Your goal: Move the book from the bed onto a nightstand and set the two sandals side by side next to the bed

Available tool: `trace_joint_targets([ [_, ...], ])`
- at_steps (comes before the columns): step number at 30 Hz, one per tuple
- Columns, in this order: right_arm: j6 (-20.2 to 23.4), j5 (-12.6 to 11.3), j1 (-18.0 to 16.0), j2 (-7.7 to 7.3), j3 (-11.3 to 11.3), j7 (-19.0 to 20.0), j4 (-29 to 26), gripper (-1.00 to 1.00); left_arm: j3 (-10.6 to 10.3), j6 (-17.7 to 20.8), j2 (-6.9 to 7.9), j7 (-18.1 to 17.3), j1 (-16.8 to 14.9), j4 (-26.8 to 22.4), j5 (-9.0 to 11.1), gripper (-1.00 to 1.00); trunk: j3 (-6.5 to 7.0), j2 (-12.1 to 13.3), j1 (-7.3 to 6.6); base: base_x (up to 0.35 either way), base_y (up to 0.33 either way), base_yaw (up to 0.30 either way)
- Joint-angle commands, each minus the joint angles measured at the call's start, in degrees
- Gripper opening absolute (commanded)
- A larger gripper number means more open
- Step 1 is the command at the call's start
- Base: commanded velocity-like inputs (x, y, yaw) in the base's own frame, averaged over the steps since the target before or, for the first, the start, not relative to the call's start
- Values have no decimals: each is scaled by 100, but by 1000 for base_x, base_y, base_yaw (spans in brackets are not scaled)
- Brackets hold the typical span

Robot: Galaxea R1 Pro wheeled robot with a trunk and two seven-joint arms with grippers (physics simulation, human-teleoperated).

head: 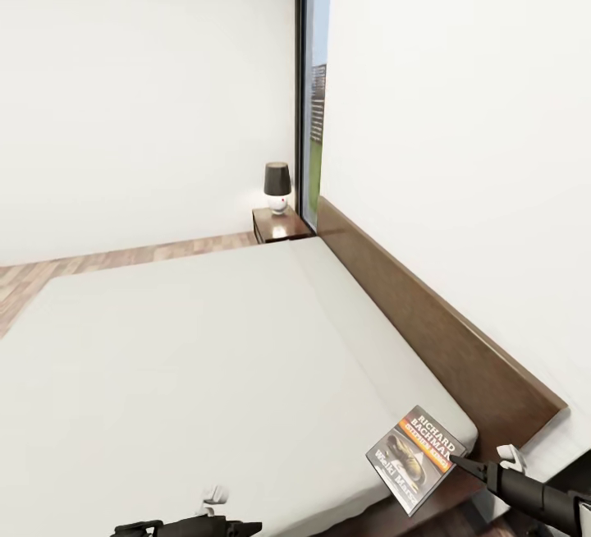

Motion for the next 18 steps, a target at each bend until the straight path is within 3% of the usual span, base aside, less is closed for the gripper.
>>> trace_joint_targets([
  [1,60,-60,-10,0,45,31,16,-100,-31,60,3,-15,-4,-3,52,100,-3,-12,4,0,0,0],
  [18,60,-69,-10,3,44,31,16,-100,-31,60,3,-17,-4,-2,52,100,154,-12,4,0,0,0],
])
